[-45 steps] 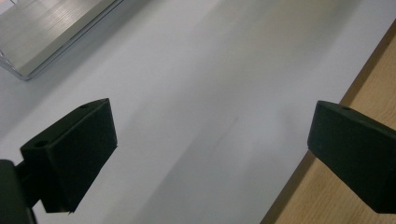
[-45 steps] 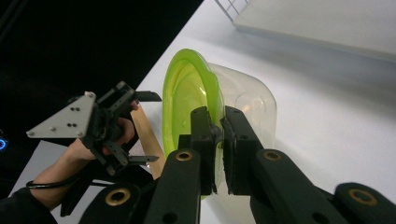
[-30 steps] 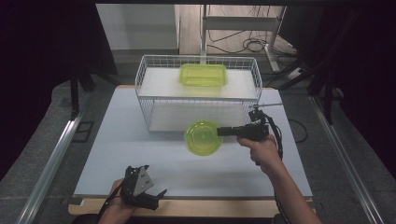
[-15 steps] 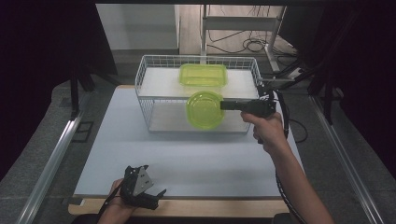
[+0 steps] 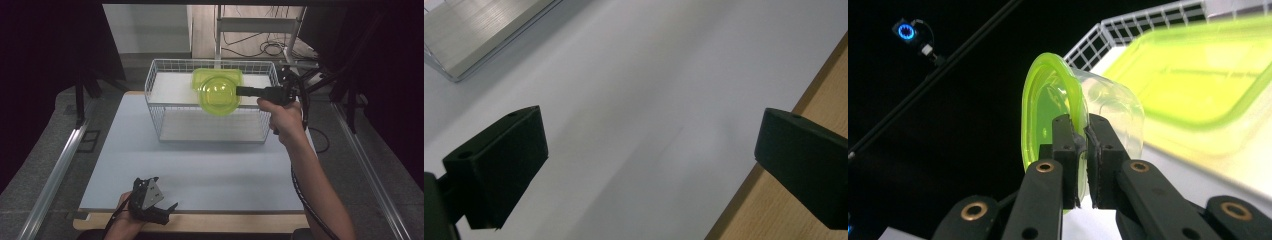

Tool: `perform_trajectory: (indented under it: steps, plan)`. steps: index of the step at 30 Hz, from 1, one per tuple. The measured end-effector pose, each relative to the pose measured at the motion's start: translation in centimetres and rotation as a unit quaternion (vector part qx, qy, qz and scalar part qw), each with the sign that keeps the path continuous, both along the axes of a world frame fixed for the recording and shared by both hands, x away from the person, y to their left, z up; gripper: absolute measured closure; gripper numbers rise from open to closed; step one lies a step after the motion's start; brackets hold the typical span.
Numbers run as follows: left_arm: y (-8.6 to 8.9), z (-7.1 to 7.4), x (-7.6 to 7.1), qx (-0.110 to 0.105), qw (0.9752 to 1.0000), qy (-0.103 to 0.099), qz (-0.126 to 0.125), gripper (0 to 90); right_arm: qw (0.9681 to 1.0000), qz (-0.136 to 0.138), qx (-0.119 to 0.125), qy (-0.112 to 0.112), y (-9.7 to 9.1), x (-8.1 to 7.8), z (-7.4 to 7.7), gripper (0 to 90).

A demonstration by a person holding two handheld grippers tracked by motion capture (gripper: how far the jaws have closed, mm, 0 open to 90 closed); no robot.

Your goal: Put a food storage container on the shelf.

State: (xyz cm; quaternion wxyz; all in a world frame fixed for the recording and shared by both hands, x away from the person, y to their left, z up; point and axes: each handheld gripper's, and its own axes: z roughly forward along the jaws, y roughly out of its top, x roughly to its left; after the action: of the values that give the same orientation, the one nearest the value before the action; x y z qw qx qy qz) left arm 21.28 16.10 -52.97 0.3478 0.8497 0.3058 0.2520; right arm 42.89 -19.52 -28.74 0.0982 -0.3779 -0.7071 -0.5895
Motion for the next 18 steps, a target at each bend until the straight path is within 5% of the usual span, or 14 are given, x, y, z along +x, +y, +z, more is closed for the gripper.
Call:
perform_trajectory:
  steps: [8,18]
  plan:
    - [0.0,0.0,0.0,0.0,1.0,0.001,-0.001,0.4,0.9997,-0.024,0.002,-0.007,0.8,2.0,2.3,83.9]
    - [0.2,0.2,-0.1,-0.009,0.9999,0.002,0.005,0.4,0.9989,-0.046,-0.004,0.003,1.6,4.1,2.5,83.9]
